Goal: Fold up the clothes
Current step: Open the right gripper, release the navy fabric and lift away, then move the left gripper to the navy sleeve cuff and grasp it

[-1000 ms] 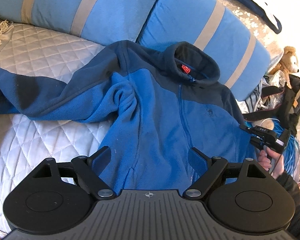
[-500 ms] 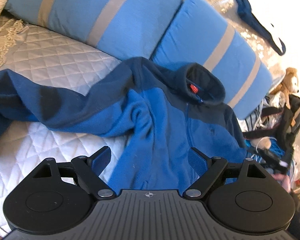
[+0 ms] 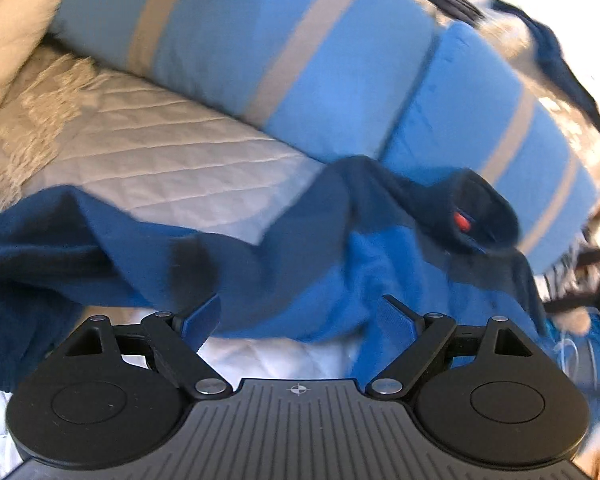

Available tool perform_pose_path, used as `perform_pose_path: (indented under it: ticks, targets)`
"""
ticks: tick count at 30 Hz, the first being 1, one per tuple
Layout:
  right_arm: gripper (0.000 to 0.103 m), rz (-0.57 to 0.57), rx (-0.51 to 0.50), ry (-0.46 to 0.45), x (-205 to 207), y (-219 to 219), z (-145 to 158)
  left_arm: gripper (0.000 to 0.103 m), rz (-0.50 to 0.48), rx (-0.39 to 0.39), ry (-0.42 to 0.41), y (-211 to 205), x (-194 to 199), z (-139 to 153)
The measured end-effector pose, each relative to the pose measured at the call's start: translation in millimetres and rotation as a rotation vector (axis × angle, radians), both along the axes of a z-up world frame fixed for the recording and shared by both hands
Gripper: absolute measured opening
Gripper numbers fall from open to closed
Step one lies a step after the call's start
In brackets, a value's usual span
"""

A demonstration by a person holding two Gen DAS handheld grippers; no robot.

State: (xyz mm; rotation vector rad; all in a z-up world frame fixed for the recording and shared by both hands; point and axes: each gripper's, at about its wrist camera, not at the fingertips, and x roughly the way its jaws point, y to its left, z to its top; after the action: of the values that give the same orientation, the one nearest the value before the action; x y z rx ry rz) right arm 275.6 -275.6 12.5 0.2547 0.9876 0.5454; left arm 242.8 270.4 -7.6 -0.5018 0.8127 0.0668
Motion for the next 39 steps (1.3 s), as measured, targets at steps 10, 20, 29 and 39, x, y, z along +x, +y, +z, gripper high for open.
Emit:
perform_pose_path:
  ticks: [10, 20, 29, 39]
  targets:
    - [0.103, 0.173, -0.048, 0.032, -38, 54, -26, 0.085, 0.115, 0.163, -0.067, 30, -64, -19]
    - [0.103, 0.208, -0.046, 0.060, -58, 69, -33, 0.085, 0.263, 0.455, -0.115, 29, -143, -12]
    - [0.103, 0.214, -0.033, 0.083, -74, 73, -36, 0.085, 0.297, 0.393, -0.101, 55, -148, -26]
    - [0.103, 0.208, -0.040, 0.106, -80, 80, -39, 0.007, 0.353, 0.192, -0.106, 88, -122, -31]
